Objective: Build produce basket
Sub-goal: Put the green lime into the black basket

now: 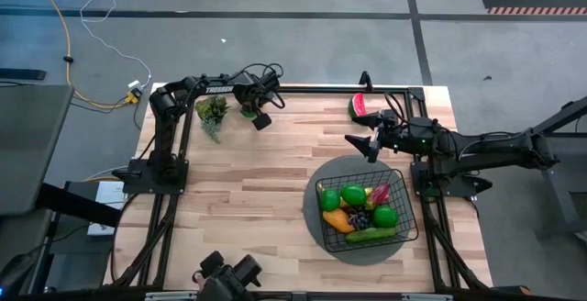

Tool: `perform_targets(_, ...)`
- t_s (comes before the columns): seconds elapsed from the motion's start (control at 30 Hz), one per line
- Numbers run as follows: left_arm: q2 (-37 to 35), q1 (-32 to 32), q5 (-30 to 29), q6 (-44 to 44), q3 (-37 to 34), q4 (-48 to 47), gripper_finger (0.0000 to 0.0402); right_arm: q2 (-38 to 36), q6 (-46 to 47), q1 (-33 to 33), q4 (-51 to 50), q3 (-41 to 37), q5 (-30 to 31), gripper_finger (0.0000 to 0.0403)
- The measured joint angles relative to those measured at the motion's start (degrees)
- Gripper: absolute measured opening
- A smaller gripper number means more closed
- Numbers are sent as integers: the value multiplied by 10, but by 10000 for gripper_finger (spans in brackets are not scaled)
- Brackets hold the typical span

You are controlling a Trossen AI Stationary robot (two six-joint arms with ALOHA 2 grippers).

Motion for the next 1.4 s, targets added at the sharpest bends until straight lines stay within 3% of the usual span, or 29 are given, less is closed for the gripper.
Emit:
perform_targets(0.17,0,-5,1,4,0,-3,356,0,0,0,0,0,0,399)
perform_targets(0.6,0,-16,1,-5,0,-12,233,0,23,0,-3,0,0,399)
perform_targets(0.87,-14,-34,2,-7,0,-17,211,0,24,0,-5,0,0,399)
perform_targets(1.03,-82,-39,17,-31,0,-13,210,0,24,0,-6,0,0,399)
perform_targets(1.17,-170,-49,85,-82,0,23,209,0,24,0,-6,0,0,399)
perform_targets(1.27,-246,-76,136,-128,-1,80,209,0,24,0,-6,0,0,399)
perform_targets(1.4,-352,-141,140,-168,-38,210,209,0,21,0,-6,0,-1,399)
